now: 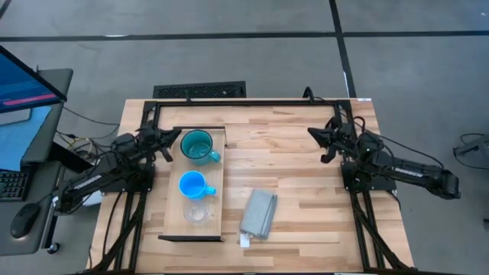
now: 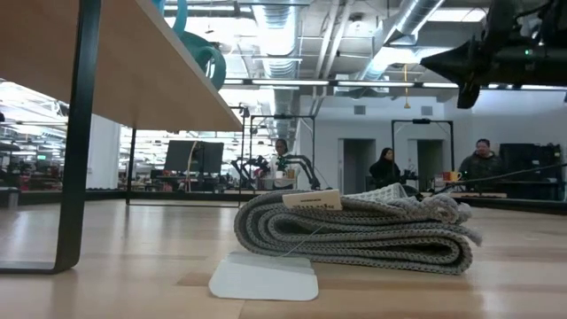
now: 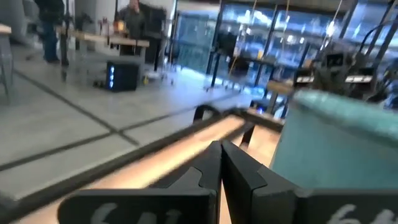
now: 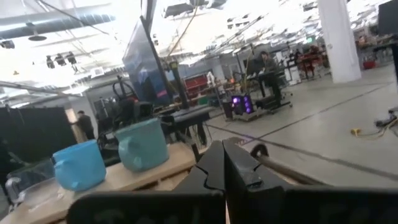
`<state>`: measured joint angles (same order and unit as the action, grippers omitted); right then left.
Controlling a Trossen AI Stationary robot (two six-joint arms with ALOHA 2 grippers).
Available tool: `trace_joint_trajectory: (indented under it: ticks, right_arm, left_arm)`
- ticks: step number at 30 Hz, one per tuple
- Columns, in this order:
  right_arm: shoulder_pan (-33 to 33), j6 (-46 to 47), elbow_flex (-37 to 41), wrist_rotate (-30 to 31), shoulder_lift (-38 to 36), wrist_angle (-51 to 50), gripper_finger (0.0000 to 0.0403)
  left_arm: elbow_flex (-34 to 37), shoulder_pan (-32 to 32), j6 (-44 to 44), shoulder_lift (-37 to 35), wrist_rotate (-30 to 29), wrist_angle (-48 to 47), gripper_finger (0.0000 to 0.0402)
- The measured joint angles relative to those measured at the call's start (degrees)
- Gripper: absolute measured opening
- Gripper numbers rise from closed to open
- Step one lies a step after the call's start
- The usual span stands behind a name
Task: Stack small to large cups/mugs on shelf
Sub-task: Return to Home Position
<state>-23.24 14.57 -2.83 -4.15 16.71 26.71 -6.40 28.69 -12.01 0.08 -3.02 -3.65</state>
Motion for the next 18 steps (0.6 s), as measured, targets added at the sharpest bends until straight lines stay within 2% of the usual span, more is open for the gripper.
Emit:
trace_joint_trajectory:
  ticks: [10,18]
  right_arm:
    - [0.0,-0.9,2.4,-0.3,0.0,2.5,0.0012]
    - [0.0,-0.9,2.4,-0.4,0.0,2.4,0.0012]
  left_arm:
    - [0.2,0.0,1.1,0.0,-0.2,-4.8,0.0]
    - [5.3,0.0,1.4,0.0,0.8,4.7,0.0]
